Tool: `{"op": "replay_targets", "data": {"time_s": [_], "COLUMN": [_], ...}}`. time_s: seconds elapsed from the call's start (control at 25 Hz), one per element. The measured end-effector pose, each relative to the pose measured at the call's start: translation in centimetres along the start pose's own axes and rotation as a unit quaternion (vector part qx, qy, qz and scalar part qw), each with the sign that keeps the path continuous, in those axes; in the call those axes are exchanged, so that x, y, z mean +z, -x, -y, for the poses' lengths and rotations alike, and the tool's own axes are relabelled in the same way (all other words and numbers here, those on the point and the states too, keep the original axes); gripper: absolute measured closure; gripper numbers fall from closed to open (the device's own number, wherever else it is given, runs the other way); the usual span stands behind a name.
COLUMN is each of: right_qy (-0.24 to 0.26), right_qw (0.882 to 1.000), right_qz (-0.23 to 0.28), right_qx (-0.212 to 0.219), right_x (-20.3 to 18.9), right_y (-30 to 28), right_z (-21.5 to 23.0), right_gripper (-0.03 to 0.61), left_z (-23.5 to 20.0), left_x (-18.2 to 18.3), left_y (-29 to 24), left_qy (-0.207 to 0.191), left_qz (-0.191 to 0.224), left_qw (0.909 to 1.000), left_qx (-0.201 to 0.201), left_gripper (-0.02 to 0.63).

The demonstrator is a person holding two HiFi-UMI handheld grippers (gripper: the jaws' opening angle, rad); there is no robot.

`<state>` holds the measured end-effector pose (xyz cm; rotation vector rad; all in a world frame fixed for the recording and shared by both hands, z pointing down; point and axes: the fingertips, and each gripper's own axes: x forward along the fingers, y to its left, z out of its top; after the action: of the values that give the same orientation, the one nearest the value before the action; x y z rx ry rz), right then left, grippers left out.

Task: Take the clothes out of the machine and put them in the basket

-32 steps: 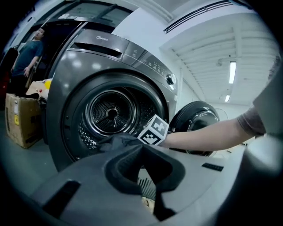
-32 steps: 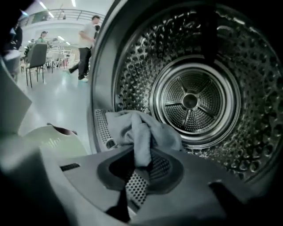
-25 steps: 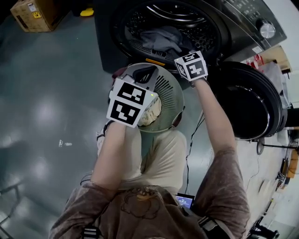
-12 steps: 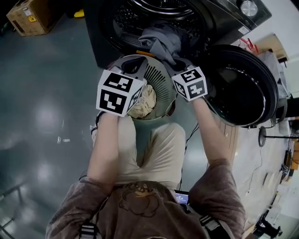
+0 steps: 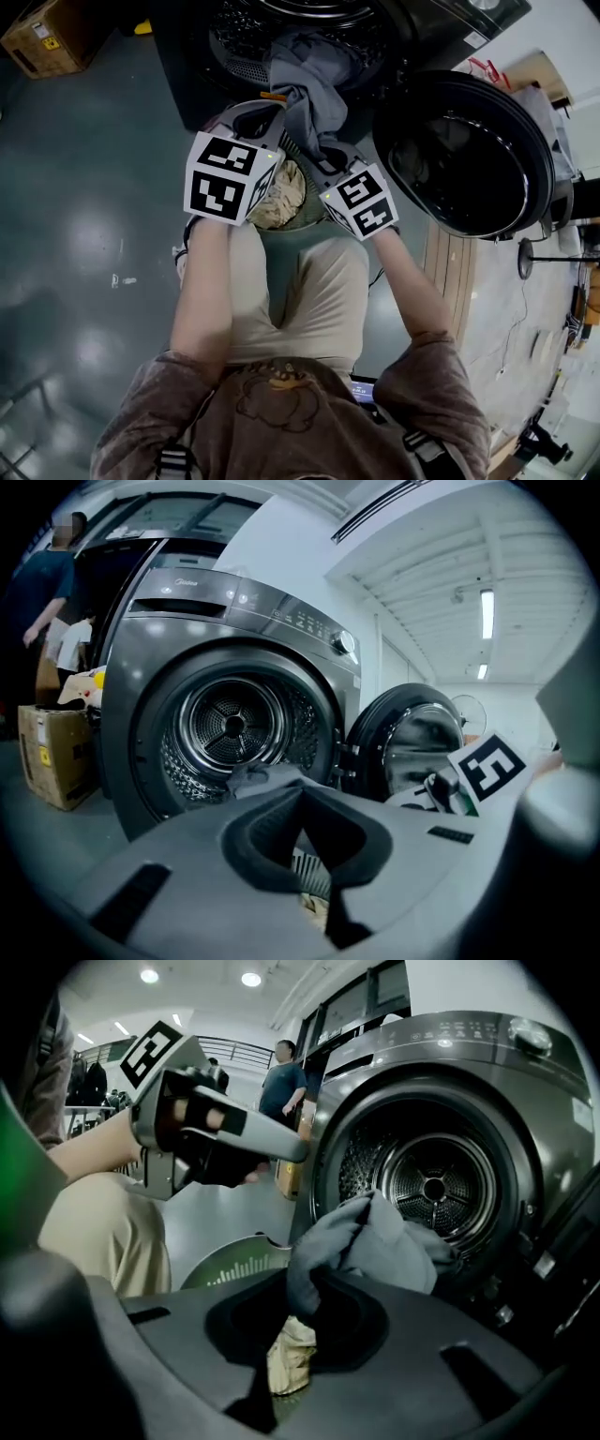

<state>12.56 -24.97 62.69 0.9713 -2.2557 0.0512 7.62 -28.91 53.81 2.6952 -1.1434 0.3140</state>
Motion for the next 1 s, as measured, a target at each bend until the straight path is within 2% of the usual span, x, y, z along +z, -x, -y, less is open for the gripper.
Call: {"op": "replay_targets", "data": {"time_s": [0.16,0.36,0.48,0.6,0.68,0.76,0.8,1.0], "right_qy": [0.005,-0.026,-0.020,-0.041,-0.051,-0.055,-0.056,-0.075], "right_qw": [1.000,0.997,0.996,0.997,0.997,0.997,0.997,0.997], "right_qz": [-0.012,-0.015,-0.022,-0.010,-0.011,-0.018,-0.020,-0.007], "right_qx": [0.027,0.074,0.078,0.067,0.059,0.059,0.058,0.035], "right_x": [-1.4,-3.2,-3.9,-4.0,-4.3,-4.7,-4.9,-4.4], "right_y": [0.2,0.6,0.7,0.5,0.4,0.3,0.4,0.5], "right_z": [-2.5,-5.7,-6.6,-5.8,-5.3,-5.3,-5.3,-3.4], "right_gripper": [0.534,0.534,0.534,0.523,0.487,0.394,0.372,0.308], "left_z": [-0.1,-0.5,-0.6,0.0,0.2,0.3,0.3,0.4], "left_x": [-0.1,-0.2,0.0,-0.2,-0.3,-0.2,-0.3,-0.5], "left_y": [0.1,0.2,0.1,-0.2,-0.3,-0.3,-0.2,-0.4], "left_qy": [0.000,0.000,0.001,-0.006,-0.008,-0.008,-0.008,-0.010], "left_qz": [-0.001,-0.003,-0.003,-0.007,-0.008,-0.007,-0.007,-0.009], "left_qw": [1.0000,1.0000,1.0000,0.9999,0.9999,0.9999,0.9999,0.9999], "left_qx": [0.003,0.007,0.009,0.006,0.005,0.003,0.003,-0.002], "left_gripper": [0.607,0.607,0.607,0.607,0.607,0.607,0.607,0.607]}}
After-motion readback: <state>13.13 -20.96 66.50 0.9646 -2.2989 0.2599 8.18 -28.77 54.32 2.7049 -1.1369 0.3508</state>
